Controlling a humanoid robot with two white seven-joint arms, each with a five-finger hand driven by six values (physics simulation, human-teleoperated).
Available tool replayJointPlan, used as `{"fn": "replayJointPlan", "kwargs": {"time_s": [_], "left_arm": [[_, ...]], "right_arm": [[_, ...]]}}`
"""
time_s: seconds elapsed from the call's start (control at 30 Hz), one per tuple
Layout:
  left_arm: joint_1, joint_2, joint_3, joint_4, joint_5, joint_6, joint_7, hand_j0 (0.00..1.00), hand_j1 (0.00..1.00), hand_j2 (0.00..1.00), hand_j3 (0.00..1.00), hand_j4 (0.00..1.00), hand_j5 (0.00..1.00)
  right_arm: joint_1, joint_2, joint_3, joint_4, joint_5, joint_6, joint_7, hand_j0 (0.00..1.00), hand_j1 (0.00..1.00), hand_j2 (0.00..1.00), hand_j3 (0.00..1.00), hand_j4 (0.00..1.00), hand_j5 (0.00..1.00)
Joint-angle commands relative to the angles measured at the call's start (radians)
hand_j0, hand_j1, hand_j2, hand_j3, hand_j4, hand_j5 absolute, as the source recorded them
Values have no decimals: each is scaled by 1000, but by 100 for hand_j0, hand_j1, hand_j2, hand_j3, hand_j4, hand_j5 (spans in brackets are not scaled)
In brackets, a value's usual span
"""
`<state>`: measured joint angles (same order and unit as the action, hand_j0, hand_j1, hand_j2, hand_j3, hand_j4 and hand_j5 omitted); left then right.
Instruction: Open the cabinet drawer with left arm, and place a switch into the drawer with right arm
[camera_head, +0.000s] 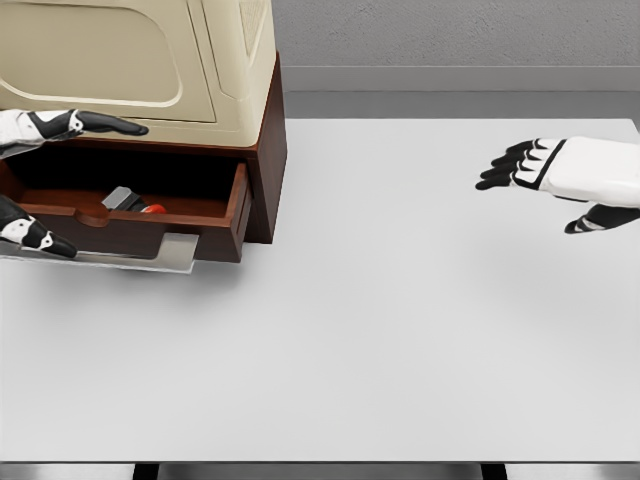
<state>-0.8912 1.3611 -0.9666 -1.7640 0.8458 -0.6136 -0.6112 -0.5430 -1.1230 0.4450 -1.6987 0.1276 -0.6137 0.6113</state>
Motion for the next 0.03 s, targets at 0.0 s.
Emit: {"fn": "replayJointPlan", "kwargs": {"time_s": [0.0], "left_arm": [[0,-3,0,0,6,3,0,100,100,100,100,100,100]], "right_arm": [[0,-4,7,1,-3,3,0,100,100,100,100,100,100]]}}
